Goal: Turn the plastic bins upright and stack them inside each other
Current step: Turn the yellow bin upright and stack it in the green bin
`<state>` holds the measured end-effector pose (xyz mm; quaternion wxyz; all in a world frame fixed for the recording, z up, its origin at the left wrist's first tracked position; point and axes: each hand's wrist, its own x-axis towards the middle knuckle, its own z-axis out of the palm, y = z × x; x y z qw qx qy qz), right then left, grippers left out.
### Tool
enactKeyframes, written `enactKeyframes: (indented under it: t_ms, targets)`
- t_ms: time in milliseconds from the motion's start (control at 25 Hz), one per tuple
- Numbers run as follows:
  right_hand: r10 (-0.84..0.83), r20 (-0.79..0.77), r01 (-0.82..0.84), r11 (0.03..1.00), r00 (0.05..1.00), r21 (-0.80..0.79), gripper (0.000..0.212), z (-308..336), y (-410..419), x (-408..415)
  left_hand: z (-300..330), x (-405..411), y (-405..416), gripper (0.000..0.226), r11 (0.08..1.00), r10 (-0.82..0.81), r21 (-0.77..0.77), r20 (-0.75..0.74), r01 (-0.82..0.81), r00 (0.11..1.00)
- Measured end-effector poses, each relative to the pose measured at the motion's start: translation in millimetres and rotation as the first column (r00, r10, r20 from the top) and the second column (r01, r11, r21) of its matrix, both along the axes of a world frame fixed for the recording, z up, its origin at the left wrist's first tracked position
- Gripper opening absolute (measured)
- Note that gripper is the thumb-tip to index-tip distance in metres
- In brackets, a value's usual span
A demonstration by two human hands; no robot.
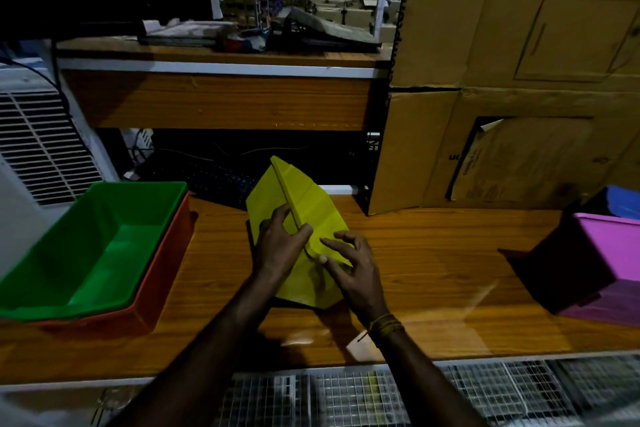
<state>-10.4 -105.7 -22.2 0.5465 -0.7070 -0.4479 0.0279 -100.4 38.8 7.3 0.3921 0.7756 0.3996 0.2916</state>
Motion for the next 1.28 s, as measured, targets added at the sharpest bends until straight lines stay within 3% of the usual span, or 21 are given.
enactKeyframes:
  t_ms: [80,160,320,400,640,840,920,1080,1200,1280]
  targets:
    - [-0.118,0.054,0.125,0.981,0.992,-0.149,0.048,-9.6,-2.3,11.4,3.0,-5.4,10.0,0.077,1.0,0.028,0.01,-0.012,-0.028,1.0]
    - [-0.206,0.126,0.239,0.897,0.97,-0.372,0.059,-16.9,-0.5,21.8,2.9,-10.4,13.2,0.06,0.997,0.049,0.054,-0.047,-0.046,0.998]
    - [-0.193,0.035,0.176,0.791,0.981,-0.586,0.059,-25.7,7.8,21.7,-4.8,-25.6,22.4,0.039,0.984,0.169,0.083,-0.164,-0.157,0.972]
    - [-0.166,0.039,0.157,0.792,0.985,-0.59,0.057,-26.2,10.9,16.7,-15.6,-34.4,26.8,0.036,0.977,0.211,0.061,-0.231,-0.203,0.95]
    - [-0.21,0.223,0.302,0.765,0.952,-0.569,0.049,-21.9,7.2,6.6,-57.7,-48.2,7.8,0.033,0.978,0.178,-0.056,-0.282,-0.201,0.943]
    - [-0.394,-0.024,0.352,0.845,0.919,-0.403,0.094,-20.3,0.8,-16.4,-60.0,-40.4,-9.6,0.04,0.99,0.099,-0.075,-0.218,-0.117,0.971]
    - [-0.395,-0.063,0.334,0.841,0.916,-0.425,0.099,-19.6,3.9,-21.1,-58.5,-37.8,-16.8,0.038,0.991,0.095,-0.07,-0.215,-0.113,0.972]
    - [-0.367,0.011,0.309,0.765,0.93,-0.565,0.085,-18.8,6.9,-7.9,-52.9,-36.2,-22.4,0.04,0.997,0.079,0.007,-0.319,-0.081,0.944]
    - [-0.324,-0.047,0.249,0.806,0.945,-0.537,0.076,-15.7,5.3,11.9,-50.6,-33.0,-24.8,0.056,0.995,0.062,0.093,-0.393,-0.027,0.917]
    - [-0.307,-0.03,0.248,0.819,0.951,-0.517,0.076,-13.7,1.1,28.4,-53.2,-31.9,-26.0,0.058,0.986,-0.022,0.146,-0.347,0.078,0.938]
